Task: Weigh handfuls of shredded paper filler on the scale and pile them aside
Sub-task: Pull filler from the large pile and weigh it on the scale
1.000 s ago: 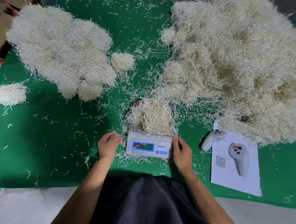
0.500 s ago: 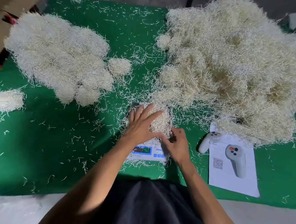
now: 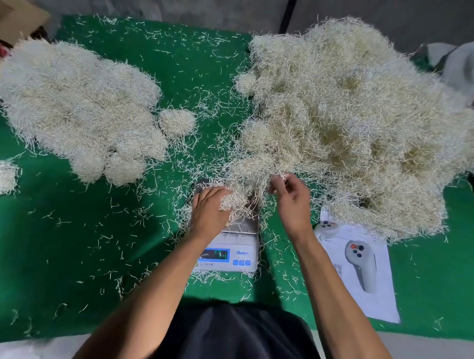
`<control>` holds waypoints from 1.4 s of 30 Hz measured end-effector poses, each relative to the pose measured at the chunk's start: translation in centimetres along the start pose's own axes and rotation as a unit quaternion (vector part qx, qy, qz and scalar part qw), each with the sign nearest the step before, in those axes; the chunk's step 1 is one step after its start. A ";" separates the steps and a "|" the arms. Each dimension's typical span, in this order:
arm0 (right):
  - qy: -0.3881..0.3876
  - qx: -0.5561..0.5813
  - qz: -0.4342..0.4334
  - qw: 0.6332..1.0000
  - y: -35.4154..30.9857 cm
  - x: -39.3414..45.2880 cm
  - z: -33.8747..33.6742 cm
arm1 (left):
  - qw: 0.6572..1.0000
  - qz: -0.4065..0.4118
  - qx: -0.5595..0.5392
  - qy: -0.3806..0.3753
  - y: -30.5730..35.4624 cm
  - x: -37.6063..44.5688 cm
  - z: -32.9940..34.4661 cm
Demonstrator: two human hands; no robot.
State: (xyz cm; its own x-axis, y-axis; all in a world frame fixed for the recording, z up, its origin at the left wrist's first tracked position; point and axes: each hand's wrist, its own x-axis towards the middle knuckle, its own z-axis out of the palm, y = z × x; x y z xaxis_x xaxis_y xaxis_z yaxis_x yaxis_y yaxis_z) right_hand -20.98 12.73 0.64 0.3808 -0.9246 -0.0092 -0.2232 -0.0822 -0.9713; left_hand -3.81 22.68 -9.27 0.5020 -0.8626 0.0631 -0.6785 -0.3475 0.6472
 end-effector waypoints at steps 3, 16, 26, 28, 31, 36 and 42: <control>-0.017 0.023 -0.010 1.000 -2.6 1.5 0.5 | 0.999 -0.030 -0.032 0.014 0.4 0.0 -0.1; -0.052 0.205 -0.013 0.977 -13.0 7.2 2.2 | 0.999 -0.042 0.004 -0.006 0.8 -0.2 0.0; -0.050 0.299 -0.093 0.948 -23.2 12.8 0.9 | 0.998 -0.048 0.034 -0.026 1.1 -0.3 -0.2; -0.052 0.289 -0.125 0.948 -25.3 14.7 0.7 | 0.998 -0.049 0.043 -0.026 1.0 -0.4 -0.1; -0.023 0.180 -0.134 0.974 -25.0 17.2 1.4 | 0.997 -0.049 0.047 -0.025 1.1 -0.5 0.0; -0.076 -0.106 -0.056 0.990 -17.2 18.7 2.2 | 0.996 -0.023 0.067 -0.060 1.3 0.2 -0.6; -0.083 -0.423 0.026 0.902 -5.6 15.8 0.7 | 0.995 -0.033 0.059 -0.077 1.3 -0.3 -1.3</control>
State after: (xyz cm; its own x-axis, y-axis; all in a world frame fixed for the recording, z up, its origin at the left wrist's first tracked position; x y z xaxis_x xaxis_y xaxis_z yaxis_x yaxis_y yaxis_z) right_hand -13.11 -1.20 5.74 0.4644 -0.8723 -0.1530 -0.8220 -0.3603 -0.4409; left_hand -4.12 22.95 -7.43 0.4660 -0.8793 -0.0989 -0.7101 -0.4383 0.5511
